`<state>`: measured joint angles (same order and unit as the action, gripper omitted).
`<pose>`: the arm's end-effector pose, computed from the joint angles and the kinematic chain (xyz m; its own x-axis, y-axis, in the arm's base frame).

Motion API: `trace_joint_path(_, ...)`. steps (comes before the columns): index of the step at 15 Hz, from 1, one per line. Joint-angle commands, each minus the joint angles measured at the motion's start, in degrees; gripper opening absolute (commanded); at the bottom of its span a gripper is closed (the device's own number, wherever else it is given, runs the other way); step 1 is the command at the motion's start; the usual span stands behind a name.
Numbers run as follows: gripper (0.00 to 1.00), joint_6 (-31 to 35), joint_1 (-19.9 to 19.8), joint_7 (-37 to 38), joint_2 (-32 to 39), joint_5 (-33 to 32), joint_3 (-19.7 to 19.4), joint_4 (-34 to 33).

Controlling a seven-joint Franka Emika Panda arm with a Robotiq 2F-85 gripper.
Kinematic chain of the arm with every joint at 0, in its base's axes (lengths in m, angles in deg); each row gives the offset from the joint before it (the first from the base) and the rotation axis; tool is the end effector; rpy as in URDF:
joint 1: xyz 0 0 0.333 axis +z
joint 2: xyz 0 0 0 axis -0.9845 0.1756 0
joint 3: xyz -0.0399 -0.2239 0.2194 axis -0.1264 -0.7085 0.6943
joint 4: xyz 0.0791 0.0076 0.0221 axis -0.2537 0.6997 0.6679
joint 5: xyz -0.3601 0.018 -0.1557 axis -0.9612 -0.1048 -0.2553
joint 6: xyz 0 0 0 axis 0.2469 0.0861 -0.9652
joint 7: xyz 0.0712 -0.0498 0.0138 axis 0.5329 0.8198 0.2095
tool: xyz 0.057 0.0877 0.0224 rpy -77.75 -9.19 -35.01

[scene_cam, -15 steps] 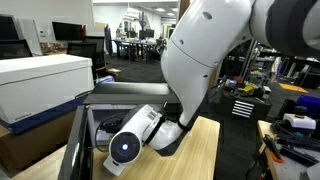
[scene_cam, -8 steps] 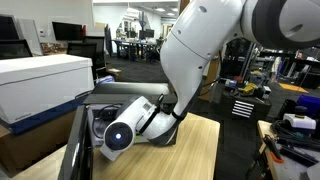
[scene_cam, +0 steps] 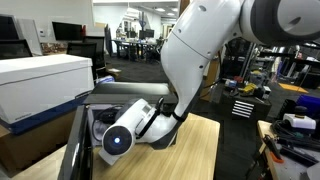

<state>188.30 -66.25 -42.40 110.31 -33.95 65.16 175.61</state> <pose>0.6354 0.1183 -0.0202 -0.4189 0.5151 -0.7477 0.7931 0.6086 -0.0250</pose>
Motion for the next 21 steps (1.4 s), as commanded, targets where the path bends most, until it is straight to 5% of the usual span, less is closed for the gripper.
trace_joint_path(1,0.01,1.1,-4.7,-7.4,-4.7,3.7,5.8,6.5)
trace_joint_path(3,0.01,-0.1,-6.3,-11.6,-5.6,7.4,8.2,8.5)
trace_joint_path(9,0.01,-1.1,-6.1,-10.9,-4.2,8.6,7.8,8.1)
trace_joint_path(21,0.01,-2.0,-1.2,2.7,-4.2,-4.2,3.4,6.2)
